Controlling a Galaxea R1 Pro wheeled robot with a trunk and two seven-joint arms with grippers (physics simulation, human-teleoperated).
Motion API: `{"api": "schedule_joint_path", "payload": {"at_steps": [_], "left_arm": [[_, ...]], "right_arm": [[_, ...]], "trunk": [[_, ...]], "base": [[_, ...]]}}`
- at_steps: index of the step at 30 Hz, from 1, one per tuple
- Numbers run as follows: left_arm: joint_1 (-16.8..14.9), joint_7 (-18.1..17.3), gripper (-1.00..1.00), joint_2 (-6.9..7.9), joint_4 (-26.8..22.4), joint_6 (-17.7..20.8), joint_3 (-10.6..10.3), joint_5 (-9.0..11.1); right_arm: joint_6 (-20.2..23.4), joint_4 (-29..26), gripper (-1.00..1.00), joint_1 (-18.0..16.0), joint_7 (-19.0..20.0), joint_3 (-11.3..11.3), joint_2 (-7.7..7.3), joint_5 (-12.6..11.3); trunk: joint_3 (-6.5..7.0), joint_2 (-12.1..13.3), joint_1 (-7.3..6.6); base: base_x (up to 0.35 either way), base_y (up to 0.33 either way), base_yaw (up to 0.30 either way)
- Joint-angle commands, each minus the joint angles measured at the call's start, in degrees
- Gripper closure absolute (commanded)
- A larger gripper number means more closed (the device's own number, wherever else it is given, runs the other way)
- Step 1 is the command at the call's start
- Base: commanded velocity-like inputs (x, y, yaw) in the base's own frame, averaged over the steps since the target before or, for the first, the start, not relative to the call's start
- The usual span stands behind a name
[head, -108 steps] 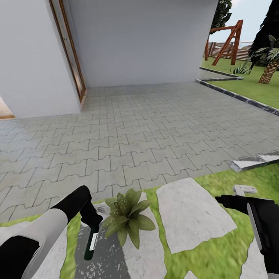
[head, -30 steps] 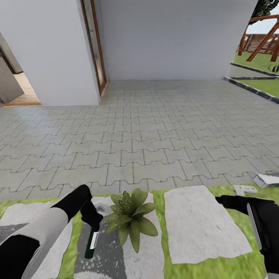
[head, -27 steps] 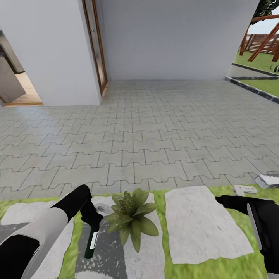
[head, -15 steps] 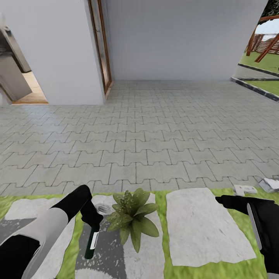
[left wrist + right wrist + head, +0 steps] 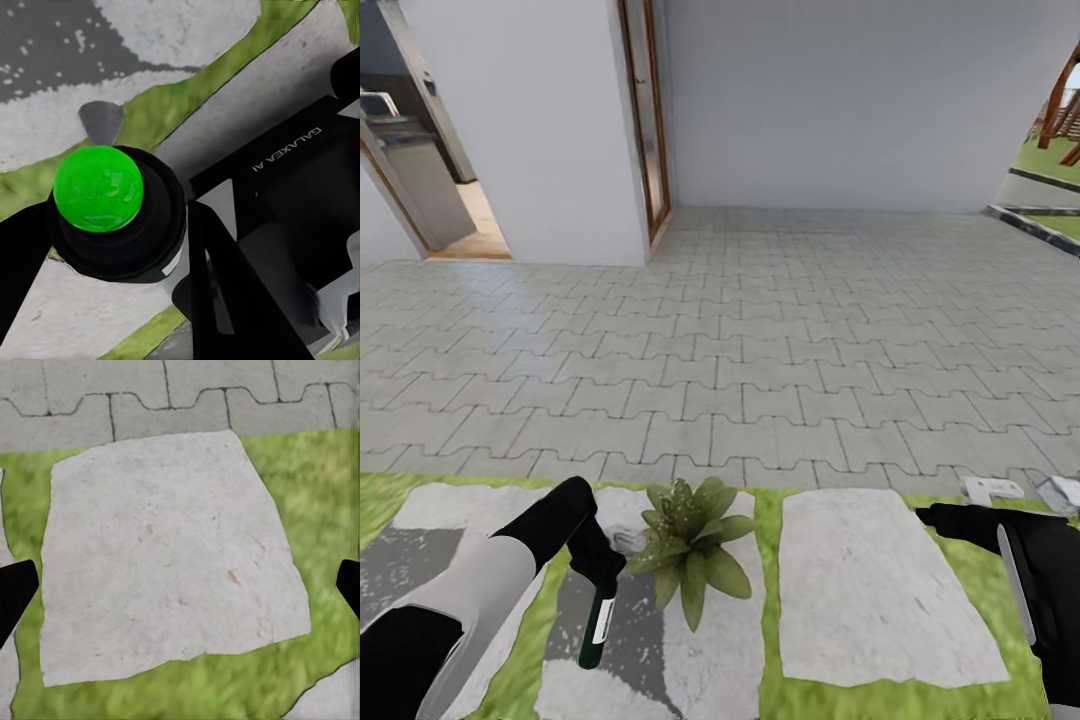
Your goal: Pick up the pesticide atomizer in the garden and spray insectifuge to fully cover both potted plants in the garden.
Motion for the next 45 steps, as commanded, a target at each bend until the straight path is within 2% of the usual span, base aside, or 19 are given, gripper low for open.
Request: {"api": "schedule_joint_path", "payload": {"at_steps": [1,11,17,31,45], "left_arm": [[-0.06,-0.59,1.0,0.01,-0.12,0.38,-0.12,-0.51],[-0.16,-0.6,1.0,0.05,-0.12,0.38,-0.16,-0.51],[-0.15,-0.56,1.0,0.09,-0.12,0.38,-0.13,-0.51],[-0.09,-0.61,1.0,0.01,-0.12,0.38,-0.2,-0.51],[-0.09,-0.6,1.0,0.06,-0.12,0.38,-0.12,-0.5]], "right_arm": [[0.18,-0.03,-1.0,-0.04,0.58,-0.07,0.0,0.6],[0.18,-0.03,-1.0,-0.04,0.58,-0.1,0.0,0.61],[0.18,-0.03,-1.0,-0.04,0.58,-0.11,0.0,0.6],[0.18,-0.02,-1.0,-0.04,0.58,-0.11,0.0,0.61],[0.18,-0.03,-1.0,-0.04,0.58,-0.11,0.0,0.63]], "trunk": [[-0.05,-0.02,-0.01],[-0.05,-0.02,-0.01],[-0.05,-0.02,-0.01],[-0.05,-0.02,-0.01],[-0.05,-0.02,-0.01]], "base": [[-0.038,-0.293,0.007],[-0.005,-0.319,0.001],[0.0,-0.055,0.023],[0.0,-0.034,0.188],[0.0,-0.295,0.029]]}}
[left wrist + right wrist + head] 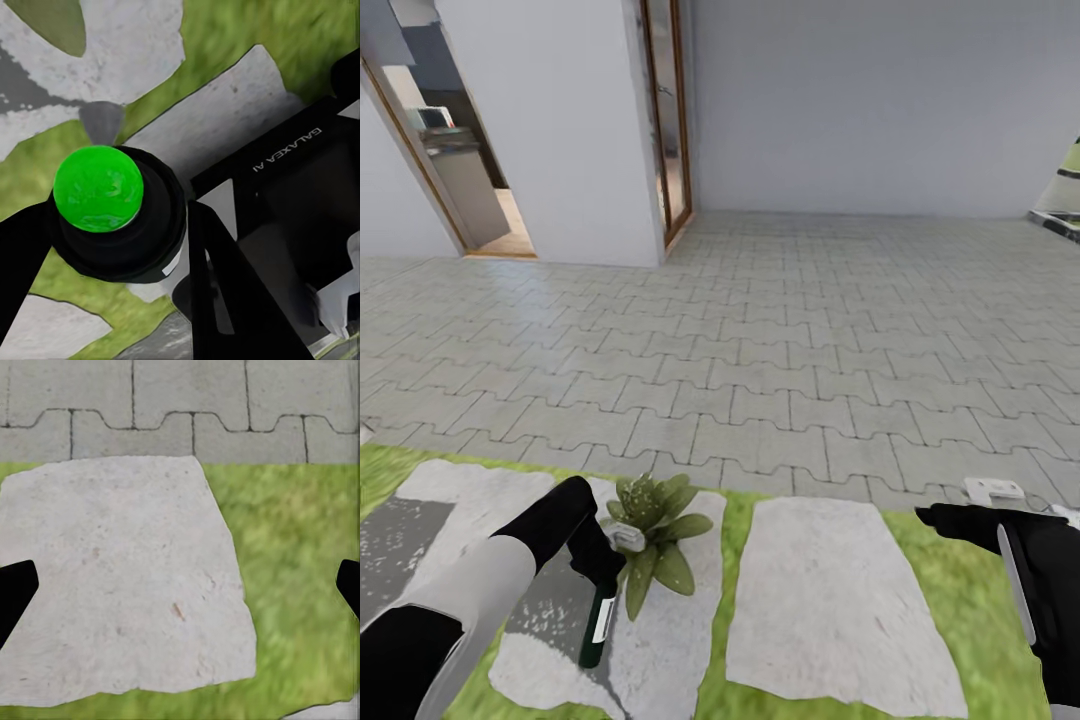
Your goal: Pick up the pesticide atomizer in the garden and spray insectifuge to fully cover both potted plants in the garden.
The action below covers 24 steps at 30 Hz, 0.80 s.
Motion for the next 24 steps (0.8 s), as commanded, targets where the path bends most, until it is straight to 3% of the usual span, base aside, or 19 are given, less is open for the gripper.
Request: {"api": "schedule_joint_path", "payload": {"at_steps": [1,17,24], "left_arm": [[-0.03,-0.57,1.0,0.04,-0.11,0.38,-0.12,-0.51],[-0.07,-0.54,1.0,0.14,-0.11,0.38,-0.06,-0.51],[-0.11,-0.56,1.0,0.14,-0.11,0.38,-0.03,-0.51]], "right_arm": [[0.18,-0.04,-1.0,-0.03,0.59,-0.03,-0.01,0.62],[0.18,0.05,-1.0,-0.03,0.58,-0.03,-0.01,0.6],[0.18,0.05,-1.0,-0.03,0.58,0.0,-0.01,0.61]], "trunk": [[-0.05,-0.02,-0.01],[-0.05,-0.02,-0.01],[-0.05,-0.02,-0.01]], "base": [[0.0,-0.226,0.144],[0.004,-0.025,0.242],[0.171,-0.081,0.226]]}}
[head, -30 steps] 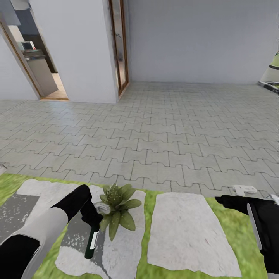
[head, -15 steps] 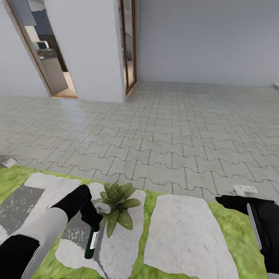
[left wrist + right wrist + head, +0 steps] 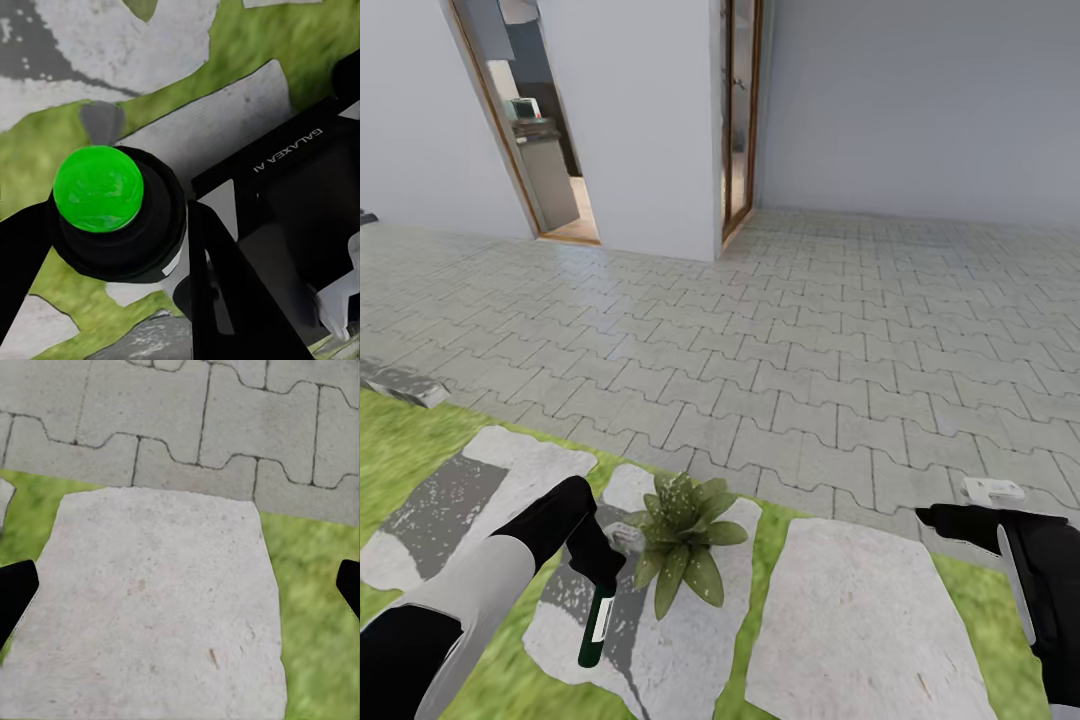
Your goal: Pick up the pesticide atomizer in the garden and spray insectifuge to fully cover both potted plants in the garden.
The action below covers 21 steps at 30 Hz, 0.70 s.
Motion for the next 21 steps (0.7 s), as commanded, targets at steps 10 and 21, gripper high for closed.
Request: {"api": "schedule_joint_path", "payload": {"at_steps": [10,21], "left_arm": [[-0.03,-0.63,1.0,-0.02,-0.1,0.36,-0.19,-0.51],[0.11,-0.55,1.0,-0.16,-0.1,0.36,-0.23,-0.51]], "right_arm": [[0.19,-0.06,-1.0,-0.03,0.59,-0.07,-0.01,0.63],[0.19,-0.06,-1.0,-0.03,0.59,-0.07,-0.01,0.65]], "trunk": [[-0.05,-0.02,0.02],[-0.05,-0.02,0.02]], "base": [[0.087,-0.059,0.05],[-0.015,-0.146,0.101]]}}
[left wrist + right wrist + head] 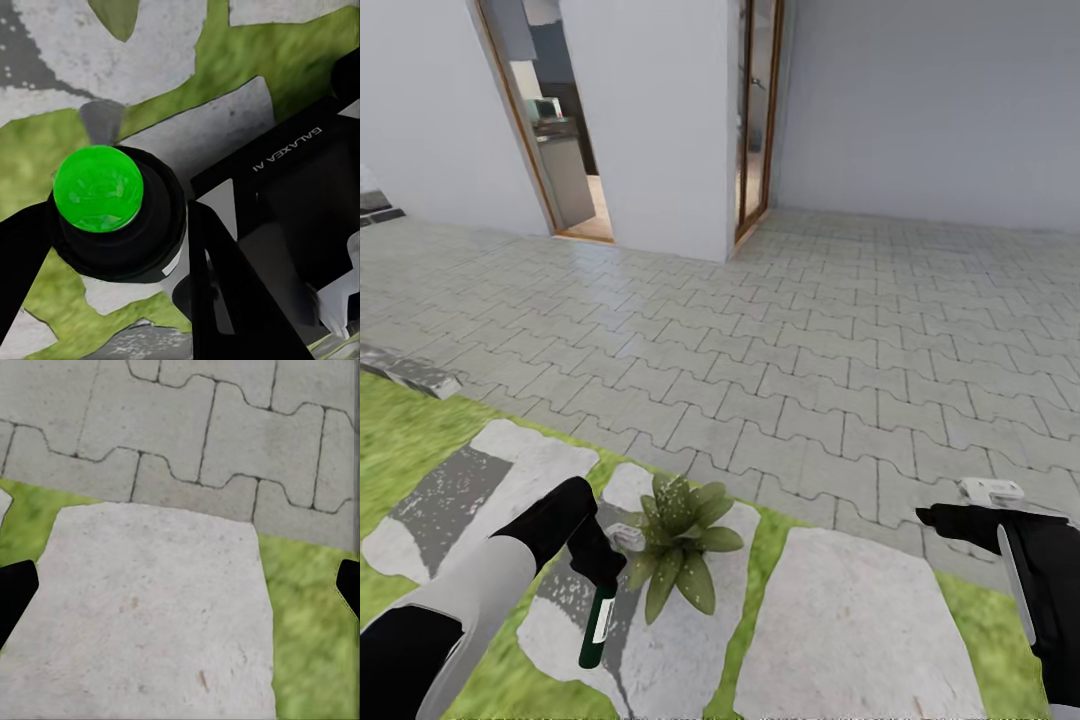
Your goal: Pick up the pesticide atomizer in the garden and spray insectifuge to fully cover both potted plants in the garden.
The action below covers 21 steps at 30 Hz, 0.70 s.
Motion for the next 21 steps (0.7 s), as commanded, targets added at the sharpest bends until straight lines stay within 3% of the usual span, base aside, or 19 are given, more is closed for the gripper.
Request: {"api": "schedule_joint_path", "payload": {"at_steps": [1,7,13,21], "left_arm": [[-0.01,-0.59,1.0,0.03,-0.12,0.38,-0.12,-0.51],[0.01,-0.58,1.0,0.07,-0.12,0.38,-0.1,-0.51],[0.01,-0.58,1.0,0.19,-0.18,0.31,-0.01,-0.51],[0.01,-0.58,1.0,0.2,-0.2,0.29,0.11,-0.51]], "right_arm": [[0.18,-0.03,-1.0,-0.04,0.58,-0.03,0.0,0.61],[0.18,-0.03,-1.0,-0.04,0.58,-0.02,0.0,0.6],[0.18,-0.03,-1.0,-0.04,0.5,0.05,0.0,0.61],[0.18,-0.03,-1.0,-0.03,0.51,0.03,0.0,0.62]], "trunk": [[-0.05,-0.02,-0.01],[-0.05,-0.02,-0.01],[-0.05,-0.02,-0.01],[-0.05,-0.02,-0.01]], "base": [[-0.081,-0.234,0.013],[-0.07,-0.114,0.013],[-0.012,-0.016,0.164],[-0.001,0.152,0.168]]}}
